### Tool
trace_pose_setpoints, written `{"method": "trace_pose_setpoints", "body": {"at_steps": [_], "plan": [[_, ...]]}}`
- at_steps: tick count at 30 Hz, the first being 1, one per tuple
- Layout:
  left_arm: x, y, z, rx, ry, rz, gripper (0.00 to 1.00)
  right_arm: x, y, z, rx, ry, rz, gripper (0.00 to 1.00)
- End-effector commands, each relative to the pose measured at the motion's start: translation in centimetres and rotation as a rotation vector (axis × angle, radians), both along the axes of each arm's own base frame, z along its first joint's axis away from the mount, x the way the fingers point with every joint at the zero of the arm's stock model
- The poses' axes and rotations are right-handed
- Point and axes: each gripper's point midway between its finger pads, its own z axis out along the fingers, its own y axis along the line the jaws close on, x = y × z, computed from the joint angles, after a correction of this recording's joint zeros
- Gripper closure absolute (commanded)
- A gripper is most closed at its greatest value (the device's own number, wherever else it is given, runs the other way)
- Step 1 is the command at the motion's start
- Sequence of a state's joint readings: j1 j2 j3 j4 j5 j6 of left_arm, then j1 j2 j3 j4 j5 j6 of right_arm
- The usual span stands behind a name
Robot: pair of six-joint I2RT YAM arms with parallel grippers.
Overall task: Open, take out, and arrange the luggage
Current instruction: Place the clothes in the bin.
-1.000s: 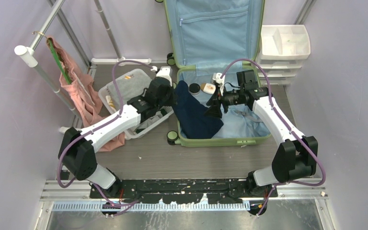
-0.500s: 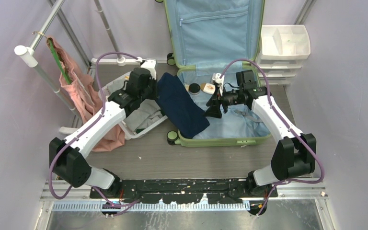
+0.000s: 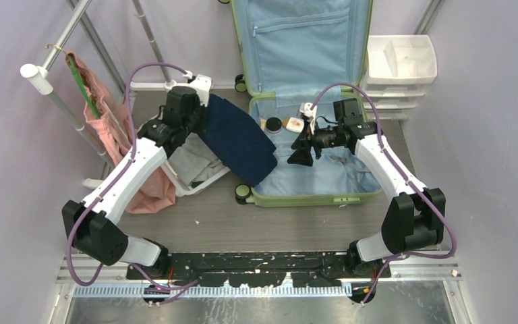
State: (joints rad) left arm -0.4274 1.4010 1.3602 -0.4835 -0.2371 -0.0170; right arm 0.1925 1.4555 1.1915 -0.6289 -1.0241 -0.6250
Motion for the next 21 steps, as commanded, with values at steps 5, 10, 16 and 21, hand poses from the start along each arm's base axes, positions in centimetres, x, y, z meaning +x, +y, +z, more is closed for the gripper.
{"method": "trace_pose_setpoints", "body": {"at_steps": [5,10,16,21], "plan": [[2.1,4.7,3.0,0.247,-0.104,0.021,1.0,0.5,0.2,1.8,0.039,-0.047,0.015,0.34],[3.1,7.0,2.9,0.344,-0.1,0.007,1.0,0.6,0.2,1.8,0.038,-0.046,0.013,0.33],[4.2,9.4,2.1,0.433,-0.092,0.004,1.0,0.6,0.1,1.6,0.04,-0.038,0.011,0.33],[5.5,11.6,1.0,0.46,-0.064,0.058,1.0,0.7,0.1,1.5,0.038,-0.032,0.011,0.34]]}}
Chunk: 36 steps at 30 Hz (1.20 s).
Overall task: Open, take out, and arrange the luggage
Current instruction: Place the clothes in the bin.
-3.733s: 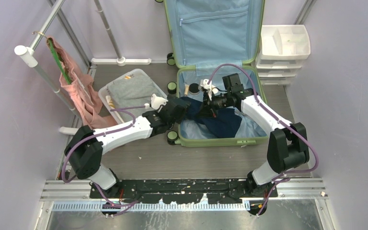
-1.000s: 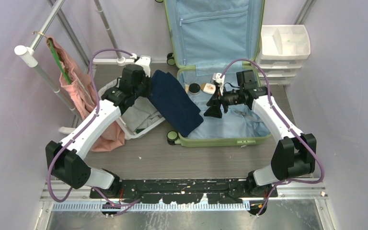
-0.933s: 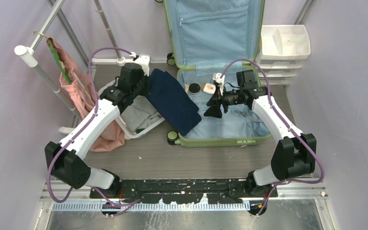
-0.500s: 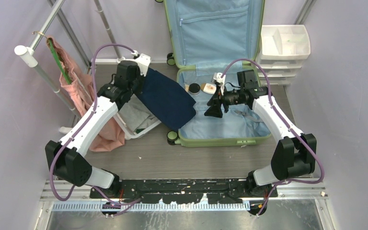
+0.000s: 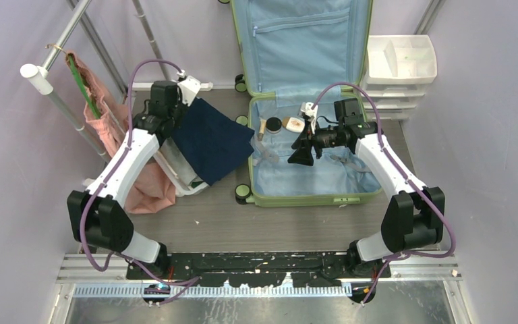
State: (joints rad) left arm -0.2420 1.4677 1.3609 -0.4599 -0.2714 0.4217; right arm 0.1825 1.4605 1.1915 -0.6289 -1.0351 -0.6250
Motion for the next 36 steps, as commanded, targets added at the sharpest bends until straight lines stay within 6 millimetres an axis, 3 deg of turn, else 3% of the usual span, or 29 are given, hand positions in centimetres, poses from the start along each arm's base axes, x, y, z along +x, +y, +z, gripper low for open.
{"method": "trace_pose_setpoints", "body": {"at_steps": [1,6,11,13,17,19,23,28,30,31,32,36], "plan": [[2.5,2.7,2.2,0.051,-0.088,0.061,1.0,0.5,0.3,1.6,0.031,-0.041,0.015,0.34],[3.2,4.7,1.2,0.056,-0.063,0.126,1.0,0.6,0.1,1.6,0.032,-0.041,0.01,0.34],[4.1,6.4,1.8,0.056,-0.073,0.174,0.98,0.6,0.1,1.6,0.033,-0.039,0.009,0.33],[4.4,6.9,2.0,0.056,-0.068,0.197,0.82,0.6,0.1,1.6,0.031,-0.04,0.007,0.33],[4.4,6.8,3.1,-0.014,-0.071,0.256,0.35,0.8,-0.2,1.6,0.028,-0.044,0.0,0.33],[3.8,6.2,4.8,-0.103,-0.099,0.283,0.23,0.9,-0.3,1.6,0.025,-0.048,-0.003,0.33],[1.7,1.3,8.4,-0.397,-0.163,0.128,0.17,1.1,-0.7,1.7,-0.005,-0.068,-0.018,0.34],[-3.5,-6.6,11.6,-0.84,-0.182,-0.17,0.19,2.8,-3.5,2.9,-0.119,-0.169,-0.143,0.32],[-5.4,-8.7,11.0,-0.99,-0.147,-0.235,0.2,3.9,-5.2,4.0,-0.166,-0.232,-0.222,0.22],[-6.2,-9.3,11.0,-1.071,-0.132,-0.242,0.21,4.4,-6.1,4.5,-0.188,-0.255,-0.257,0.07],[-6.7,-10.0,11.0,-1.139,-0.129,-0.256,0.23,4.7,-6.8,4.8,-0.198,-0.251,-0.285,0.01],[-10.0,-14.3,9.4,-1.246,0.021,-0.343,0.27,5.3,-8.1,5.2,-0.168,-0.061,-0.407,0.0]]}}
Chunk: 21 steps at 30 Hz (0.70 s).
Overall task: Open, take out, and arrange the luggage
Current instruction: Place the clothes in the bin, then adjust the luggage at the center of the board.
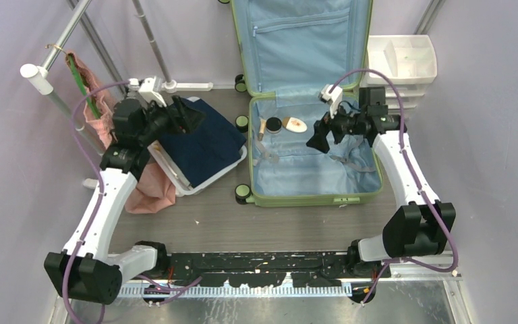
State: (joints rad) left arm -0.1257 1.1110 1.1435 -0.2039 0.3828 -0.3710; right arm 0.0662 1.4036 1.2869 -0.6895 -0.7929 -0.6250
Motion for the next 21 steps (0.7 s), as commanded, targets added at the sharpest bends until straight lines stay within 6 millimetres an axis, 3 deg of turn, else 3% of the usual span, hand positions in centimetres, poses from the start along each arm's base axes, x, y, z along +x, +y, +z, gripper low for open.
{"method": "trace_pose_setpoints", "body": {"at_steps": [1,5,8,16,21], "plan": [[-3.7,-7.2,0.1,-0.192,0.073,-0.257,0.27,0.8,-1.4,2.7,0.025,0.089,-0.127,0.0],[-7.9,-12.8,-1.5,-0.063,0.04,-0.395,0.27,-0.5,-1.3,2.0,0.072,0.195,-0.127,0.0],[-10.0,-15.2,-2.7,0.059,-0.041,-0.463,0.26,0.6,-3.9,2.1,0.108,0.14,-0.26,0.0],[-9.6,-16.9,-3.7,0.148,-0.111,-0.564,0.08,3.7,-11.2,4.1,0.206,0.104,-0.5,0.0],[-8.5,-15.7,-6.9,0.298,-0.075,-0.53,0.07,5.5,-15.9,5.2,0.197,0.067,-0.613,0.0]]}}
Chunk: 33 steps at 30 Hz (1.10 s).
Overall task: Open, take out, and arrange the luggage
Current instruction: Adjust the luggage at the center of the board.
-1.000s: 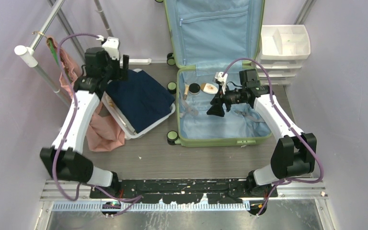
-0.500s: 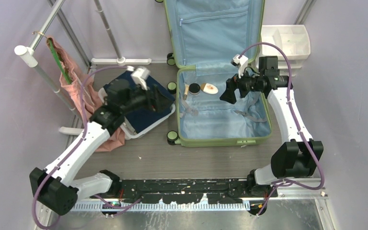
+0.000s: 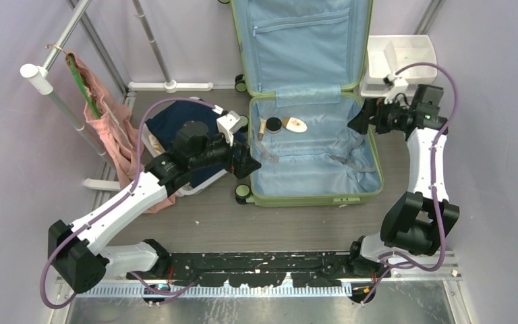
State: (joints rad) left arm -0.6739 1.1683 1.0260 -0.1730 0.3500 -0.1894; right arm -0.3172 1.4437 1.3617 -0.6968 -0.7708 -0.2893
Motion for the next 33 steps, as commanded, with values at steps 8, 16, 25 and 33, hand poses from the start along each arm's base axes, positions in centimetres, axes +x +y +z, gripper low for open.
{"method": "trace_pose_setpoints", "body": {"at_steps": [8,16,25,33], "plan": [[0.9,1.7,-0.3,0.116,-0.125,0.014,0.09,5.5,-6.4,3.1,-0.143,-0.084,-0.111,0.0],[0.2,0.8,0.0,0.021,-0.093,-0.002,0.1,6.9,-8.4,-0.1,-0.18,-0.012,-0.17,0.03],[0.0,-0.1,-1.9,-0.188,0.081,0.089,0.13,5.6,-8.2,-1.7,-0.204,0.042,-0.139,0.05],[0.0,1.3,-1.7,-0.359,0.222,0.259,0.16,4.0,-7.0,0.5,-0.112,-0.006,-0.118,0.05]]}}
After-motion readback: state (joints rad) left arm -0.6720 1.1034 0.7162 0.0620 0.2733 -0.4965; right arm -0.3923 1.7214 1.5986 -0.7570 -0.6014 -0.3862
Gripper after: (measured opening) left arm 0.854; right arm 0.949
